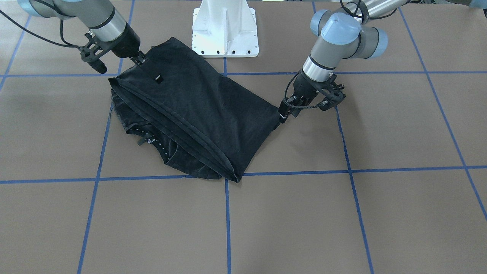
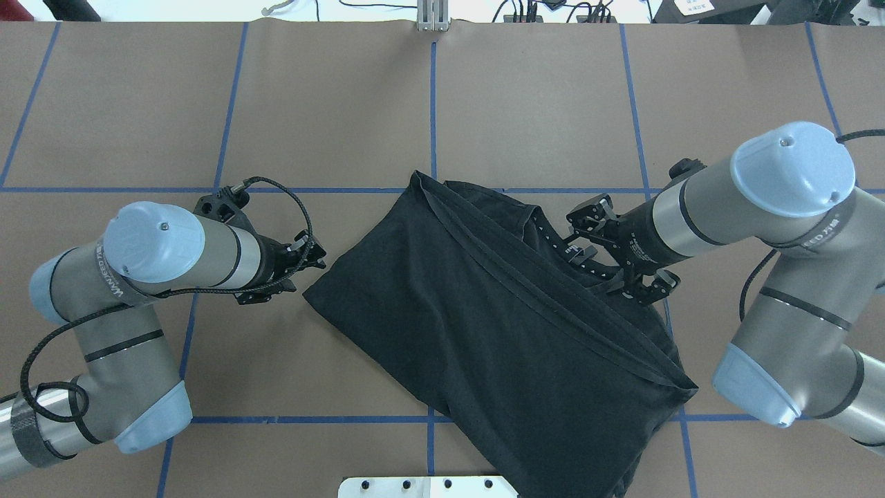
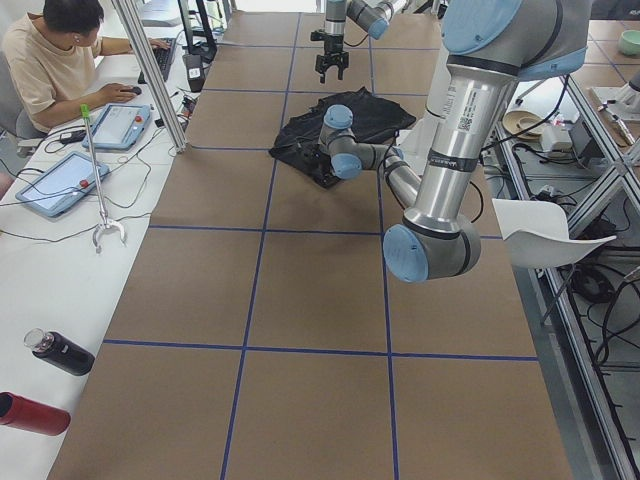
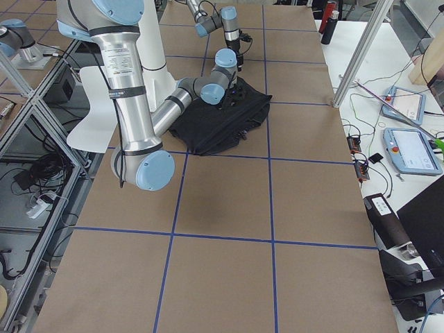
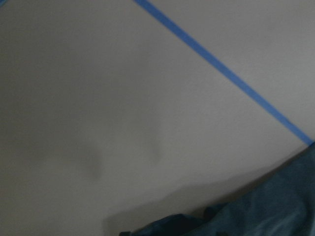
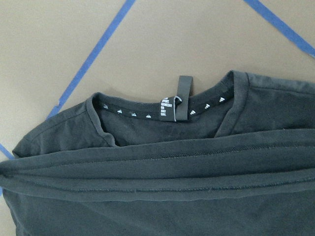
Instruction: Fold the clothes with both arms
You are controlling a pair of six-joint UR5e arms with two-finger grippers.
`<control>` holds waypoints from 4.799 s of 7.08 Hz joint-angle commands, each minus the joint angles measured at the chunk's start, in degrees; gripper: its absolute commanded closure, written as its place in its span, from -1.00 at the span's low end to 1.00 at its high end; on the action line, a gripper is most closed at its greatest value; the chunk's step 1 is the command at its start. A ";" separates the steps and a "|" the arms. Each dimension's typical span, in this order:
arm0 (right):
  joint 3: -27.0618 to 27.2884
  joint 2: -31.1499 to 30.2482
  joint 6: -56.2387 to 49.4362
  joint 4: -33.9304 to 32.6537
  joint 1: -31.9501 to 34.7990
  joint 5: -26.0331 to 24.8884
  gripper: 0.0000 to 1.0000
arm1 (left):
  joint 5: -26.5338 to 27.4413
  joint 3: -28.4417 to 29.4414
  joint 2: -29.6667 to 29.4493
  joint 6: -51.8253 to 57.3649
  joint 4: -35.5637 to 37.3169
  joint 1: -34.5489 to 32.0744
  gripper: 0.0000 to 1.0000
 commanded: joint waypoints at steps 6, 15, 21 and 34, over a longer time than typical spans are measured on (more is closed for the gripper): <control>-1.66 1.21 -1.77 -0.21 0.44 -0.01 -1.00 | 0.92 2.68 -0.44 -0.30 -0.12 2.61 -0.22; -1.40 1.12 -1.77 -0.21 0.70 -0.01 -1.00 | 2.33 7.13 -8.74 10.05 -0.03 -8.86 1.00; -1.92 2.17 -1.86 -0.12 2.46 -2.64 -1.00 | 2.68 56.14 -32.67 33.76 -32.75 -18.48 1.00; -5.00 11.14 -56.35 -15.99 -16.08 -16.18 -0.77 | -5.93 13.78 2.63 54.46 -20.38 -23.66 -0.96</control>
